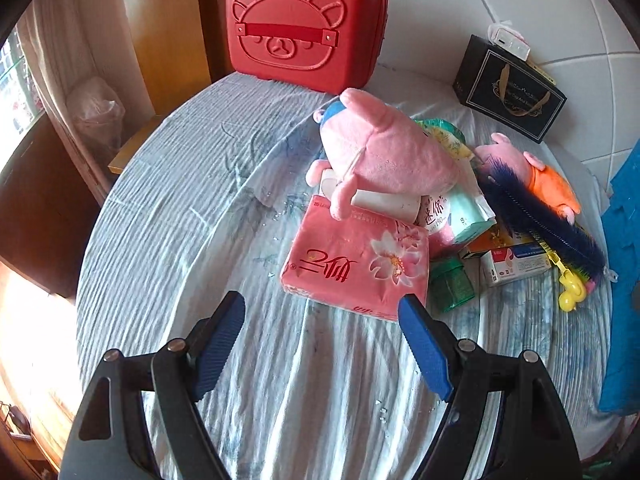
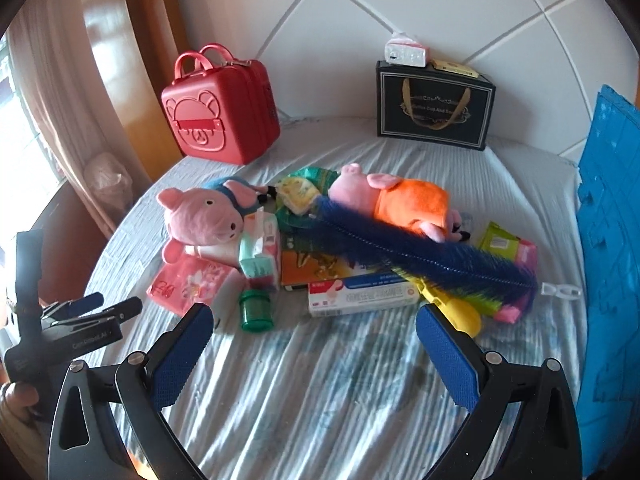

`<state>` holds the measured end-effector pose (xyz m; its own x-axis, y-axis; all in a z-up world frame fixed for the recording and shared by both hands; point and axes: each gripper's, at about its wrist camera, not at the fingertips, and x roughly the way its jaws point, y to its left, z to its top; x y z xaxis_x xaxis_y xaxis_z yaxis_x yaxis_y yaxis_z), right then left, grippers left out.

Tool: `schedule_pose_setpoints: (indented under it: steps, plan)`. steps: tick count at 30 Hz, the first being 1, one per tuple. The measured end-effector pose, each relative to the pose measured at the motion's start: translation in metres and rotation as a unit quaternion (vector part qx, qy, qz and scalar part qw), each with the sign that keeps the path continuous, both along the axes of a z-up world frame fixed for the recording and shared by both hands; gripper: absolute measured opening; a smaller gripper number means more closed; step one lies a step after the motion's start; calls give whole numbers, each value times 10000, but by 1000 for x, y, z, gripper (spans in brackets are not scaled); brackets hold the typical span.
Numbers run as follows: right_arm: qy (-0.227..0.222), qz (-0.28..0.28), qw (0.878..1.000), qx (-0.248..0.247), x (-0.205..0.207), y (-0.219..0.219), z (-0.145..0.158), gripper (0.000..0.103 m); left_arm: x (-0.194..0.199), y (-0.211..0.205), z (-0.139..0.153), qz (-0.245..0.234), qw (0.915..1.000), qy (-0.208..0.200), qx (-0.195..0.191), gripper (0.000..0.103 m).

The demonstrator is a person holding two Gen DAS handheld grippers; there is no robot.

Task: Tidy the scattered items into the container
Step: 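Grasp the pink tissue pack with the left tool while the right tool approaches the green jar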

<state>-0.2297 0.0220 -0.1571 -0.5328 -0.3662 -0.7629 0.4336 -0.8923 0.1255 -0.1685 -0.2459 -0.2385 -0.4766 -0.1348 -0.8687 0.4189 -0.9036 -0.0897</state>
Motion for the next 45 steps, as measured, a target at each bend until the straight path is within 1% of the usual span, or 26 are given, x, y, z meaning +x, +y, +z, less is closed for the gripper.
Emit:
schedule_pose_setpoints:
  steps: [2,4,6,8,11,12,13,15,16,18,19,21,24,27,28,30,32,34,36,39,42,44,45]
  plan:
    - [-115,-219,9997,12,-4,-4,-7,103,-14,0,-8,-241,9996,-100,128,79]
    - [-251,-401,9989,28,-9,-7,-15,103,-26,4,-16,-478,9987,-179,95,79]
    - [-330,-491,9982,111,-12,-11,-21,103,-34,6,-24,-588,9979,-269,70,79]
    - [-380,-504,9978,211,-12,-15,-28,103,-35,4,-29,-634,9974,-299,182,79]
    - [-417,-464,9965,553,-12,-28,-42,102,-29,-3,-32,-708,9966,-284,299,79]
    - [-444,-404,9964,607,-13,-33,-47,96,-26,-4,-34,-777,9961,-301,300,79]
    - [-501,-320,9964,611,-14,-40,-52,84,-23,-6,-37,-843,9955,-336,285,79]
    - [-635,-158,9961,592,-16,-55,-64,71,-19,-12,-47,-868,9950,-464,191,79]
    - [-692,-69,9957,609,-17,-64,-70,67,-18,-16,-52,-828,9951,-522,149,73]
    - [-805,140,9946,636,-18,-84,-83,63,-18,-27,-60,-695,9957,-588,139,68]
    - [-836,221,9941,662,-17,-93,-88,62,-19,-34,-64,-617,9962,-610,104,68]
    - [-809,339,9931,776,-17,-112,-98,62,-22,-45,-69,-440,9970,-626,-80,68]
    - [-818,404,9906,1020,-17,-137,-112,62,-27,-61,-74,-239,9970,-679,-276,68]
    - [-740,737,9881,1128,-4,-162,-117,62,-28,-80,-72,87,9968,-686,-399,68]
    - [-790,936,9868,1058,2,-170,-117,61,-27,-86,-71,220,9964,-680,-464,68]
    - [-960,1327,9839,721,13,-181,-113,61,-22,-97,-65,375,9963,-617,-468,68]
    - [-853,1468,9834,634,22,-185,-106,61,-15,-102,-58,403,9971,-533,-374,68]
    - [-788,1315,9866,560,18,-178,-100,61,-8,-98,-52,370,9977,-474,-320,68]
    - [-652,982,9912,596,4,-169,-94,61,-1,-91,-49,310,9984,-432,-195,68]
    - [-378,638,9925,971,-20,-165,-94,61,3,-79,-52,161,9988,-468,-11,68]
    - [-217,614,9883,1380,-39,-176,-104,61,-2,-74,-58,110,9982,-580,-78,68]
    - [-127,770,9842,1588,-41,-187,-111,61,-1,-77,-57,128,9984,-557,-8,68]
    - [-149,905,9827,1609,-38,-193,-114,61,0,-81,-55,178,9984,-530,-39,68]
